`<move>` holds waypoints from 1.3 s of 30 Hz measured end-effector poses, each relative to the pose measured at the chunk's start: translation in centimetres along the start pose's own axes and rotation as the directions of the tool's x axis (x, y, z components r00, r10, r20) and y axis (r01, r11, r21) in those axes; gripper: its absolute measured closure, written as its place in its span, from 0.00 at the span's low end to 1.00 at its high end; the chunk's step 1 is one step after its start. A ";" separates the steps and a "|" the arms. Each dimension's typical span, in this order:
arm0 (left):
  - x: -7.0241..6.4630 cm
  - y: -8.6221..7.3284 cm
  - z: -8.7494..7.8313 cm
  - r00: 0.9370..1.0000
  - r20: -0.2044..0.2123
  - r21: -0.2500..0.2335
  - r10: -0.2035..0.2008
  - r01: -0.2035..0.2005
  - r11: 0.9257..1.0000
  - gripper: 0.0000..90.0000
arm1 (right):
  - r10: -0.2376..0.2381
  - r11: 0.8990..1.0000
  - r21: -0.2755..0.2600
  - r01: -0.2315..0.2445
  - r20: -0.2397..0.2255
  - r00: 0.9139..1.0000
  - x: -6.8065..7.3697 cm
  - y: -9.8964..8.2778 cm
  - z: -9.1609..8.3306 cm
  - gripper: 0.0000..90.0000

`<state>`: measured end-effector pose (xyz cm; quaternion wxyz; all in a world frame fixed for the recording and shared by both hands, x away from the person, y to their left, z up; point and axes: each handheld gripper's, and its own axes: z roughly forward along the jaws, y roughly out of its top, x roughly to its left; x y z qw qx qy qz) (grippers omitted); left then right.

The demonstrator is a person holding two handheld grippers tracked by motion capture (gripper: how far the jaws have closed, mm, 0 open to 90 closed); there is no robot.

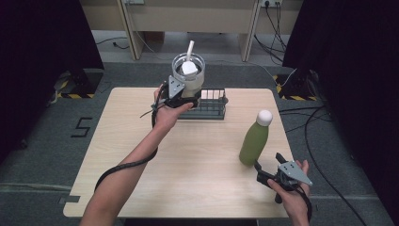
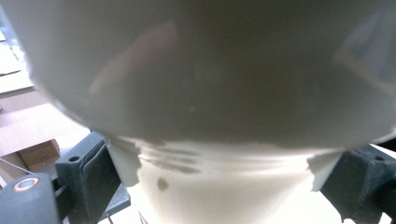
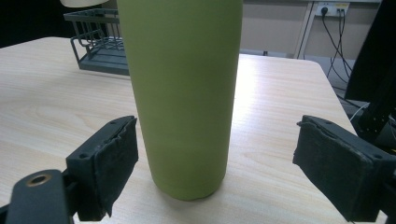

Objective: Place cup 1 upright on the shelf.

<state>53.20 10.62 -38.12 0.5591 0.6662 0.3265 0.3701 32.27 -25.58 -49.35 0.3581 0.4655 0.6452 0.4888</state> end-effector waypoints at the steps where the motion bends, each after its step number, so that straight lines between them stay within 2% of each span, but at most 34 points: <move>1: 0.0 0.1 0.1 1.000 -0.002 0.001 0.002 -0.002 1.000 0.11 | 0.000 1.000 0.000 0.000 0.001 1.000 0.0 0.0 0.0 0.15; 8: 0.4 0.6 1.1 1.000 -0.012 -0.004 -0.006 0.006 1.000 0.11 | -0.004 1.000 0.002 0.004 0.000 1.000 0.0 -0.1 0.1 0.15; 15: 0.9 0.4 2.0 0.999 -0.035 0.008 -0.019 0.019 1.000 0.11 | 0.000 1.000 -0.001 0.000 0.001 1.000 -0.1 0.0 0.0 0.15; 16: 1.2 0.2 2.3 0.999 -0.044 0.010 -0.029 0.030 0.999 0.11 | 0.000 1.000 0.000 0.000 0.000 1.000 -0.1 0.0 0.0 0.15; 21: 1.8 0.0 2.9 0.997 -0.073 0.021 -0.032 0.033 0.999 0.11 | -0.001 1.000 0.001 0.001 -0.001 1.000 0.0 -0.1 0.0 0.15; 28: 2.5 -0.4 4.0 0.995 -0.096 0.038 -0.037 0.040 0.998 0.11 | 0.000 1.000 0.003 0.000 -0.003 1.000 0.0 -0.2 0.1 0.15; 29: 2.5 -0.5 4.2 0.994 -0.099 0.036 -0.048 0.051 0.998 0.11 | -0.001 1.000 0.003 0.001 -0.004 1.000 0.0 -0.2 0.1 0.15; 34: 2.9 -1.0 4.7 0.992 -0.117 0.056 -0.036 0.043 0.998 0.11 | -0.001 1.000 0.006 0.001 -0.004 1.000 0.0 -0.2 0.1 0.15; 39: 3.2 -1.6 5.2 0.991 -0.127 0.067 -0.046 0.055 0.996 0.11 | -0.005 1.000 0.007 0.005 -0.005 1.000 0.0 -0.3 0.2 0.15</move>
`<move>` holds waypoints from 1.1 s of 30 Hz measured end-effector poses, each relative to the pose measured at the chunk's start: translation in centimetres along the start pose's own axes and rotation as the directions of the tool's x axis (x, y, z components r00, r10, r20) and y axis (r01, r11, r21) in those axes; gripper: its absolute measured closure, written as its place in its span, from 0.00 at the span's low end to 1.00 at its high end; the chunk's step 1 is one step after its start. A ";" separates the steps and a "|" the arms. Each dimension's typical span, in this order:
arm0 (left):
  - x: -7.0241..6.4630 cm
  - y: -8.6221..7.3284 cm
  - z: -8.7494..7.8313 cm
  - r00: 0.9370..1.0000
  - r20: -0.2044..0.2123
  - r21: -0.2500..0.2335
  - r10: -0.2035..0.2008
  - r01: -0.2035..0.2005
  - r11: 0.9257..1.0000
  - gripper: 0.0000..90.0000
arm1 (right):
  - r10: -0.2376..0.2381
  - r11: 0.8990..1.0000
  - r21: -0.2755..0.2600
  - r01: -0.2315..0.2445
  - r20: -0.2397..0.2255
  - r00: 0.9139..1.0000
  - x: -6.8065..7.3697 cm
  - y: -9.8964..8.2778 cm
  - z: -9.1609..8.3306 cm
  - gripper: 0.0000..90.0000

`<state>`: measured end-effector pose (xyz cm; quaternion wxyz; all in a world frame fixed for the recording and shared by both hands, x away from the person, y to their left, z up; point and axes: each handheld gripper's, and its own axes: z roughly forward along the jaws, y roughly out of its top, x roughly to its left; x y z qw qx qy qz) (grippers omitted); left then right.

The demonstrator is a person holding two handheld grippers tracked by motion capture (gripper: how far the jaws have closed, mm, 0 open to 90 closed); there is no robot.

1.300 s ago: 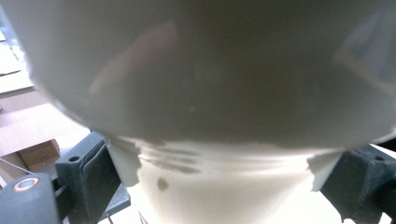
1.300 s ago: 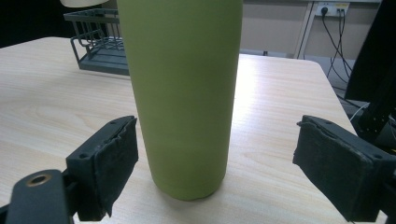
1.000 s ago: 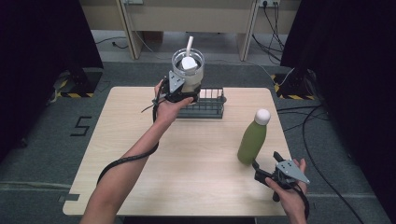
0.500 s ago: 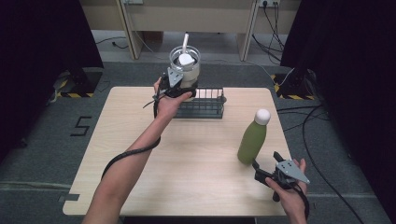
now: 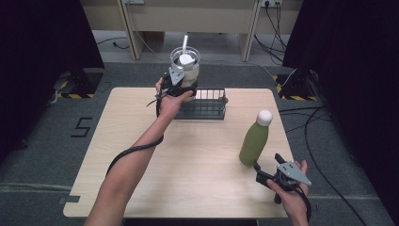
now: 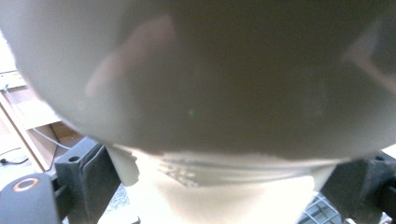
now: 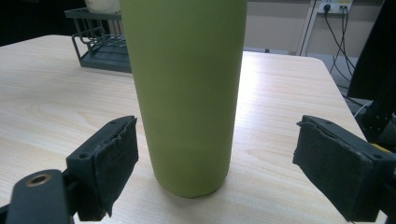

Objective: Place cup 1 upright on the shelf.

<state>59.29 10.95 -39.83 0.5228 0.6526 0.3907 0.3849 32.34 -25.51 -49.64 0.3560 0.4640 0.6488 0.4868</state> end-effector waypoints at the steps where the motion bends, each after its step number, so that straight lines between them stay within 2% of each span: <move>1: 0.0 -0.1 0.1 1.000 -0.002 0.003 -0.003 0.003 1.000 0.11 | 0.003 1.000 -0.001 -0.003 0.000 1.000 0.0 0.0 0.0 0.15; 5: 0.0 -0.4 0.4 1.000 -0.001 0.009 -0.018 0.018 1.000 0.11 | 0.004 1.000 0.001 -0.004 -0.002 1.000 0.0 0.0 0.0 0.15; 13: -0.2 -0.6 0.8 1.000 -0.002 0.013 -0.016 0.016 1.000 0.11 | 0.004 1.000 0.003 -0.004 -0.002 1.000 0.1 -0.1 0.1 0.15; 17: -0.3 -0.5 0.8 1.000 -0.006 0.010 -0.025 0.025 1.000 0.11 | 0.002 1.000 0.001 -0.002 -0.005 1.000 0.1 -0.1 0.1 0.15; 21: -0.4 -0.5 0.5 1.000 0.002 0.017 -0.012 0.012 1.000 0.11 | 0.001 1.000 0.002 -0.001 -0.004 1.000 0.1 -0.1 0.1 0.15; 23: -0.5 -0.7 0.5 1.000 0.004 0.013 -0.024 0.024 1.000 0.11 | 0.001 1.000 0.005 -0.001 -0.005 1.000 0.1 -0.1 0.2 0.15; 33: -0.5 -1.6 1.0 1.000 -0.002 0.046 -0.023 0.023 0.999 0.11 | 0.002 1.000 0.006 -0.002 -0.004 1.000 0.3 -0.1 0.2 0.15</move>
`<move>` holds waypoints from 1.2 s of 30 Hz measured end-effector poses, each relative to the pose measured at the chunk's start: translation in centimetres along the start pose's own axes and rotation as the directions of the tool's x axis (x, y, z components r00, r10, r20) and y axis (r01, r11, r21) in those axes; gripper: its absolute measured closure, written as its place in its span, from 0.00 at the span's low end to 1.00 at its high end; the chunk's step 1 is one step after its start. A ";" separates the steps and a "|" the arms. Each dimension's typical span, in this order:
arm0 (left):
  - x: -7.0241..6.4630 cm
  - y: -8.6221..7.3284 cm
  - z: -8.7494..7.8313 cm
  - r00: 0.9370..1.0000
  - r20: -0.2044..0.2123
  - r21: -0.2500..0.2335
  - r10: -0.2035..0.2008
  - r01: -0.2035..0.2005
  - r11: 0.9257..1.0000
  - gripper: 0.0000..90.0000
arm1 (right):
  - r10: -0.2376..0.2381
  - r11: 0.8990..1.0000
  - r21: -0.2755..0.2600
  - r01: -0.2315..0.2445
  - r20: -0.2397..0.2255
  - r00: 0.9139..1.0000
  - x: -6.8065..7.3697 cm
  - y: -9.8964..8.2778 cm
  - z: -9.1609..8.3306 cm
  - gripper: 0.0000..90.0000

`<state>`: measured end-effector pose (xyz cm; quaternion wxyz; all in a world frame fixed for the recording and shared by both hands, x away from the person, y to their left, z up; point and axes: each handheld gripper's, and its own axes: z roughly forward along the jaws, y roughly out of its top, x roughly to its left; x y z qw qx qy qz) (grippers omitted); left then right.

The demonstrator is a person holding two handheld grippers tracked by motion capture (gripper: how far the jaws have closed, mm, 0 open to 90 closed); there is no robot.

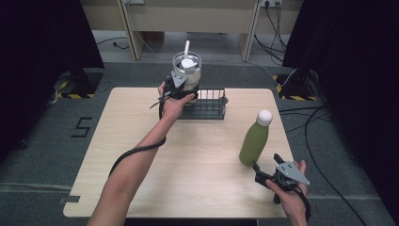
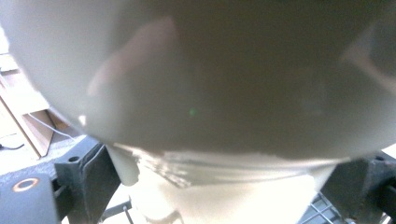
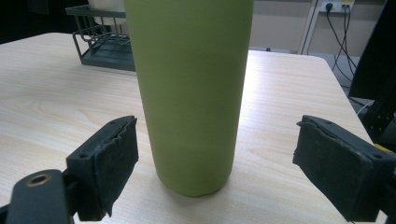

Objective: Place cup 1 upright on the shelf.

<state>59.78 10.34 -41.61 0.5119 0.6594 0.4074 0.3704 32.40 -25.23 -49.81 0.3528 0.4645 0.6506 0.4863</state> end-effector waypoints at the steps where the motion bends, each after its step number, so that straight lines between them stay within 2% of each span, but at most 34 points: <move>1: 0.0 -0.1 0.1 1.000 -0.001 0.001 0.000 0.000 1.000 0.11 | -0.003 1.000 0.000 0.003 0.000 1.000 0.0 0.0 0.0 0.15; 7: -0.1 -0.6 0.4 1.000 -0.002 0.015 0.006 -0.006 1.000 0.11 | -0.002 1.000 0.001 0.002 -0.003 1.000 -0.1 -0.1 0.1 0.15; 18: -0.1 -2.3 0.9 1.000 -0.003 0.047 -0.011 0.011 0.999 0.11 | -0.002 1.000 0.003 0.002 -0.004 1.000 0.1 -0.1 0.1 0.15; 23: 0.0 -2.3 0.9 1.000 0.003 0.051 -0.022 0.022 0.998 0.11 | 0.000 1.000 0.004 0.001 -0.006 1.000 0.1 -0.1 0.2 0.15; 28: 0.4 -2.4 0.9 0.999 0.007 0.050 -0.050 0.050 0.997 0.11 | -0.003 1.000 0.004 0.003 -0.008 1.000 0.1 -0.1 0.2 0.15; 36: 0.8 -2.4 0.9 0.998 0.025 0.061 -0.058 0.056 0.997 0.10 | -0.008 1.000 0.008 0.008 -0.008 1.000 0.3 -0.1 0.3 0.15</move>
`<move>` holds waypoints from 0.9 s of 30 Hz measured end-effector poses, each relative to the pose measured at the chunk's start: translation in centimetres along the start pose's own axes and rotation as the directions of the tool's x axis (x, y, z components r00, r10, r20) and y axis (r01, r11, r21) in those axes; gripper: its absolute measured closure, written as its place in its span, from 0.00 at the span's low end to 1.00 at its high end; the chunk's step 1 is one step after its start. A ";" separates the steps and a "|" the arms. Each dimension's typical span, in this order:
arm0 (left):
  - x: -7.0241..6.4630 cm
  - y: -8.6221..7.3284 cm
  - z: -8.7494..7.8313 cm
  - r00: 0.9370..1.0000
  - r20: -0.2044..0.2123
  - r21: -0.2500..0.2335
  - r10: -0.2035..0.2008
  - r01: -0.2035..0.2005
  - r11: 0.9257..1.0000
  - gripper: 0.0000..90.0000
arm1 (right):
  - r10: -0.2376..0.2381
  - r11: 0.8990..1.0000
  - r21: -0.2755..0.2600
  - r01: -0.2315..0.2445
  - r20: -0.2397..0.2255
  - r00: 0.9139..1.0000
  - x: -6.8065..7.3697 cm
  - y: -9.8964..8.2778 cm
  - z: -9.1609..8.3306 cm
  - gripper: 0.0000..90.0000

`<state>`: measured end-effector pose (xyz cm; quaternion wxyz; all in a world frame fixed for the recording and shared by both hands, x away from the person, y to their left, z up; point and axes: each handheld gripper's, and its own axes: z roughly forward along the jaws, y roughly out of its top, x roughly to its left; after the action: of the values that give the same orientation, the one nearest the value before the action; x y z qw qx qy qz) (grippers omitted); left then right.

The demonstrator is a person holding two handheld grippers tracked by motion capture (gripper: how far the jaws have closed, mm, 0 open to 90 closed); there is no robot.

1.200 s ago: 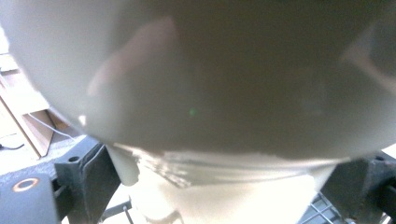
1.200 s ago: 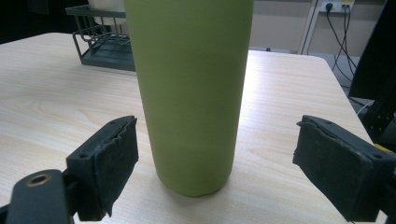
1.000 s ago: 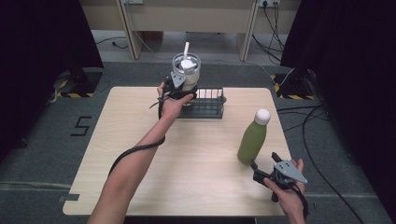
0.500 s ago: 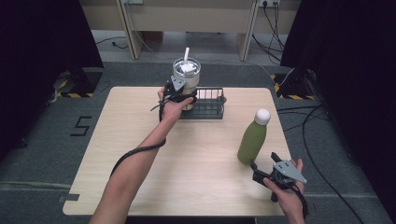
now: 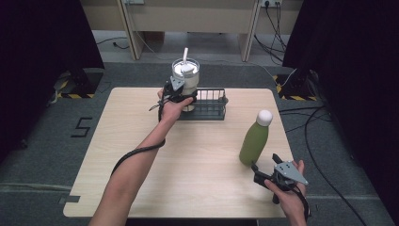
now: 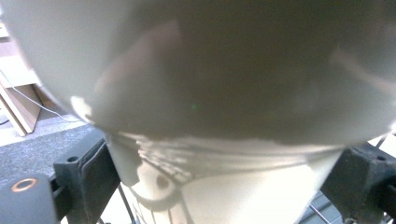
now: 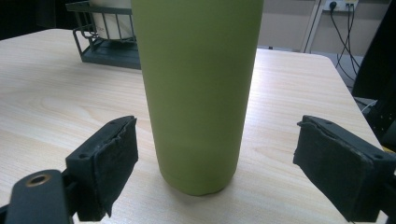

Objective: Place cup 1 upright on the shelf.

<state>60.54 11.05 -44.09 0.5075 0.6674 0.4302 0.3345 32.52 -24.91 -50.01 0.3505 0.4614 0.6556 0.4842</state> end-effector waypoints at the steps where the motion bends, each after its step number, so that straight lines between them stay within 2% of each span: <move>1: 0.0 0.0 0.0 1.000 0.002 -0.001 0.001 -0.001 1.000 0.10 | 0.000 1.000 0.000 0.000 0.000 1.000 0.0 0.0 0.0 0.14; 8: 0.1 0.1 -0.1 1.000 0.004 0.011 0.016 -0.016 1.000 0.10 | -0.004 1.000 -0.007 0.004 -0.014 1.000 0.1 0.1 -0.1 0.08; 12: 0.0 0.1 -0.3 0.999 -0.005 -0.001 0.037 -0.037 0.999 0.09 | -0.008 1.000 -0.013 0.008 -0.017 1.000 0.1 0.2 -0.2 0.07; 15: 0.0 0.5 -0.8 0.998 -0.012 -0.019 0.057 -0.057 0.998 0.05 | -0.012 1.000 -0.014 0.012 -0.015 1.000 0.1 0.2 -0.2 0.07; 22: 0.4 0.6 -1.9 0.998 -0.016 -0.026 0.068 -0.068 0.997 0.01 | -0.016 1.000 -0.012 0.015 -0.018 1.000 0.3 0.3 -0.1 0.07; 24: 0.5 0.5 -2.3 0.998 -0.012 -0.030 0.061 -0.062 0.998 0.01 | -0.022 1.000 -0.012 0.022 -0.015 1.000 0.2 0.4 -0.1 0.07; 27: 0.1 0.4 -3.1 0.997 0.006 -0.043 0.079 -0.078 0.996 0.00 | -0.024 1.000 -0.013 0.024 -0.013 1.000 0.2 0.5 -0.1 0.07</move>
<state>57.99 12.30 -42.88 0.5097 0.6741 0.3945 0.3608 32.44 -24.71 -49.54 0.3549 0.4479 0.6603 0.4873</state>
